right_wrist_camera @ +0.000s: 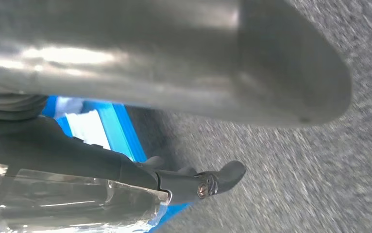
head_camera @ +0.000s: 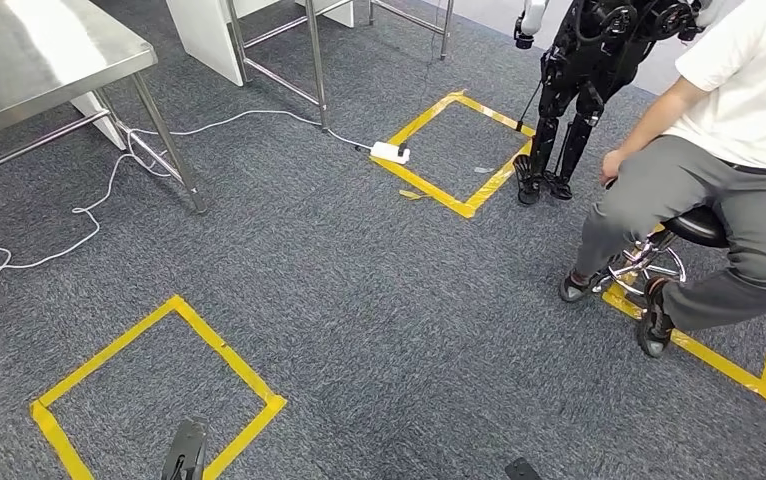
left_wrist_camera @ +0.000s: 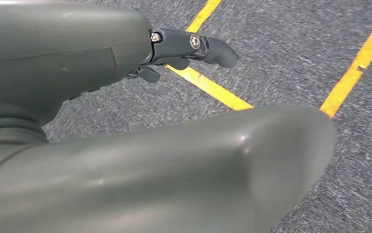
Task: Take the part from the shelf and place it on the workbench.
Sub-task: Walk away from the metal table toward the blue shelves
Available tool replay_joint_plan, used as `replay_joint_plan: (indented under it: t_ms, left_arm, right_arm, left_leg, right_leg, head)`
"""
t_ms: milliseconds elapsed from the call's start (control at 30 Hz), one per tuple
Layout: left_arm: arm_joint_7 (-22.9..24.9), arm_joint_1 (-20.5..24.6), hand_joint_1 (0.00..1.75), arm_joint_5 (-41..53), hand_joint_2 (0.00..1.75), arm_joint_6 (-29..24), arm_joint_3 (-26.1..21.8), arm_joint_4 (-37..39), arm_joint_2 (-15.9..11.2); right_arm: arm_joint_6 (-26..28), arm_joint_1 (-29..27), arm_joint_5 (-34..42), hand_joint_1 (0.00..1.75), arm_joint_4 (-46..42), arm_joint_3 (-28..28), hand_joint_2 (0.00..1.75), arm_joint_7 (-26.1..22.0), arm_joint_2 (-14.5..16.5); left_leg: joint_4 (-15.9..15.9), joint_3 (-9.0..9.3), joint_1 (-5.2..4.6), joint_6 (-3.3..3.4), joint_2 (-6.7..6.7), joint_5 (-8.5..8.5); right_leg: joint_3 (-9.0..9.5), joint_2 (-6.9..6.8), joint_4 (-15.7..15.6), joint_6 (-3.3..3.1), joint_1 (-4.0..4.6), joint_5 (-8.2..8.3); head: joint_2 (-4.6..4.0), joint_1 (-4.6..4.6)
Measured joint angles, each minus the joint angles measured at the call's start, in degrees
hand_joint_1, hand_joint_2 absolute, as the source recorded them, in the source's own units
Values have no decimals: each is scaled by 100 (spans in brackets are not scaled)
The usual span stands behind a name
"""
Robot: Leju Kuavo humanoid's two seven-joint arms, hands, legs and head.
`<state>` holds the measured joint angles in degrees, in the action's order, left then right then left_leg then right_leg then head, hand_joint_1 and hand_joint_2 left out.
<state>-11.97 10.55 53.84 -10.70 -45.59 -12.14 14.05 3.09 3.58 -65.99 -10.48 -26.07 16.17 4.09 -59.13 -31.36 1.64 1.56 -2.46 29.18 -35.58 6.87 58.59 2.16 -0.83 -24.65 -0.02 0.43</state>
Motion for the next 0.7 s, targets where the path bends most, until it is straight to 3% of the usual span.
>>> replay_joint_plan:
  t_ms: [67,100,167,200,233,267,333,400,467,500,567,633,700]
  left_arm:
    - [2,10,0,2,0,-9,10,-1,32]
    - [4,6,0,1,0,-12,19,-1,37]
    - [9,-6,0,-2,0,-16,39,1,40]
    - [10,-9,0,-4,0,-18,50,1,42]
    - [9,-9,0,-5,0,-19,60,1,42]
    - [9,-9,0,-7,0,-19,70,1,43]
    - [8,-9,0,-7,0,-19,86,-1,45]
    - [7,-8,0,-7,0,-21,91,-2,46]
    - [5,-5,0,-8,0,-22,93,-2,52]
    - [5,-2,0,-9,0,-23,95,-2,58]
    - [3,-1,0,-9,0,-28,99,-2,69]
    - [-2,-31,0,-9,0,-39,105,-2,72]
    - [-5,-72,0,-3,0,-57,110,-2,73]
  right_arm:
    - [1,5,-4,0,0,-8,0,8,8]
    - [0,17,-9,0,-1,-11,0,14,14]
    - [-7,31,-30,0,-2,-19,0,25,15]
    - [-12,23,-44,0,-2,-22,0,32,15]
    - [-17,14,-59,0,-2,-25,0,38,14]
    - [-21,7,-71,0,-2,-26,0,41,11]
    - [-23,15,-84,0,-2,-27,0,42,12]
    - [-24,41,-85,0,-2,-28,0,42,15]
    - [-28,48,-86,0,-2,-29,0,43,13]
    - [-31,37,-86,0,-2,-29,0,43,14]
    - [-38,24,-91,0,-2,-32,0,44,21]
    - [-43,32,-96,0,-2,-36,0,44,26]
    - [-48,32,-96,0,-2,-38,0,44,26]
  left_leg:
    - [70,19,10,90,143,-60]
    - [80,22,-2,111,221,-67]
    - [79,12,-17,125,388,-64]
    - [78,9,-20,121,465,-59]
    - [77,10,-18,112,535,-53]
    - [76,20,-12,95,604,-43]
    - [75,60,-26,32,729,-5]
    - [74,109,-64,-45,839,34]
    - [90,150,-75,-99,955,58]
    - [78,162,-60,-126,950,88]
    - [-188,64,-22,-160,712,297]
    - [-874,-255,-9,-155,370,675]
    - [-1475,-583,-10,-142,253,868]
  right_leg:
    - [-170,-271,290,19,13,-140]
    - [-324,-443,609,9,0,-288]
    - [-667,-586,1319,21,-16,-568]
    - [-747,-608,1503,52,-29,-617]
    - [-702,-633,1450,100,-49,-573]
    - [-535,-690,1165,156,-72,-458]
    - [-72,-985,368,217,-82,-213]
    - [135,-1177,0,152,-29,-117]
    - [107,-1071,5,60,10,-108]
    - [104,-996,-1,21,-27,-100]
    - [110,-846,-15,-87,-84,-83]
    - [112,-701,-20,-186,-80,-79]
    - [115,-524,-18,-218,-44,-80]
  head:
    - [0,37]
    - [0,54]
    - [0,76]
    - [0,76]
    - [0,82]
    - [0,84]
    - [1,103]
    - [1,100]
    - [0,83]
    - [0,75]
    - [0,50]
    - [1,28]
    - [1,24]
